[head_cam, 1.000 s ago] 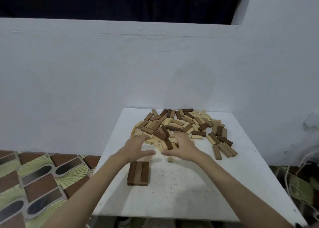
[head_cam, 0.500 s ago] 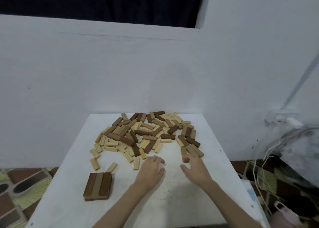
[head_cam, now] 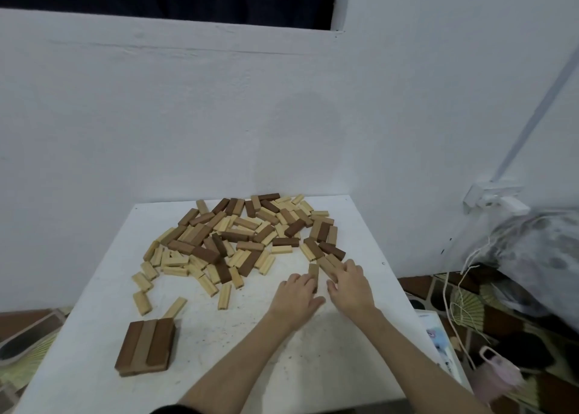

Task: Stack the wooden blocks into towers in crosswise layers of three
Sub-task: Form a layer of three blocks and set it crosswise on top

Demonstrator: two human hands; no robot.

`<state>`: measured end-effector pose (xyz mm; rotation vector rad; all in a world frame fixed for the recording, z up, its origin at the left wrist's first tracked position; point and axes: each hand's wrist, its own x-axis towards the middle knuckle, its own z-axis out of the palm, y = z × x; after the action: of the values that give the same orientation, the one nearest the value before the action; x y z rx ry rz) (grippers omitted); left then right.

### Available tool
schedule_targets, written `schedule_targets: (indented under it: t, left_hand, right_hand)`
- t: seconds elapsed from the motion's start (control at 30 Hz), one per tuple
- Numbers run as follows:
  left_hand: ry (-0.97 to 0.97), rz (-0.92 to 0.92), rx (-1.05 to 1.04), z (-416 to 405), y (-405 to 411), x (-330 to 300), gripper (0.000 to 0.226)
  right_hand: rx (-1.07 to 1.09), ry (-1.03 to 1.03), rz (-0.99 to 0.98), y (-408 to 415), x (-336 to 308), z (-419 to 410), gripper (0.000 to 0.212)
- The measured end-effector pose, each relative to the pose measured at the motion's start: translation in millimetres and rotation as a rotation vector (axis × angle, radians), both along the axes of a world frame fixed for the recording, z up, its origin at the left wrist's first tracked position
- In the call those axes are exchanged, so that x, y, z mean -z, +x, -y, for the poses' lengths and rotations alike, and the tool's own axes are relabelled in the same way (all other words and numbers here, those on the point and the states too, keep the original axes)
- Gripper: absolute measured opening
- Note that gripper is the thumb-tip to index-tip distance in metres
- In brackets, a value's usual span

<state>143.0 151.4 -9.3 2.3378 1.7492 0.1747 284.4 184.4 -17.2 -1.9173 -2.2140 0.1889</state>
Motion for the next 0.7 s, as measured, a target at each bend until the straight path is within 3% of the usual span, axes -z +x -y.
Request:
schedule_targets:
  t: [0.13,0.23,0.4,0.53,0.6,0.7]
  left_hand:
    - [0.072,0.057,-0.041,4,-11,1,0.028]
    - [0.066,0.201,-0.145,10,-28,5,0.016]
    - [0.041,0.303,-0.299,18,-62,15,0.031]
    - [-0.045,0.332,-0.282,24,-79,11,0.039]
    - [-0.072,0.326,-0.250,25,-81,11,0.041]
    - [-0.121,0.330,-0.207,24,-81,12,0.045]
  right_hand:
    - [0.008,-0.003,-0.131,-5,6,2,0.023]
    - [-0.042,-0.005,-0.285,-14,15,8,0.012]
    - [-0.225,-0.032,-0.323,-34,22,25,0.021]
    - [-0.221,0.025,-0.478,-34,16,20,0.029]
    - [-0.121,0.131,-0.420,-27,11,5,0.035]
    - [0.077,0.077,-0.116,-14,3,-14,0.043]
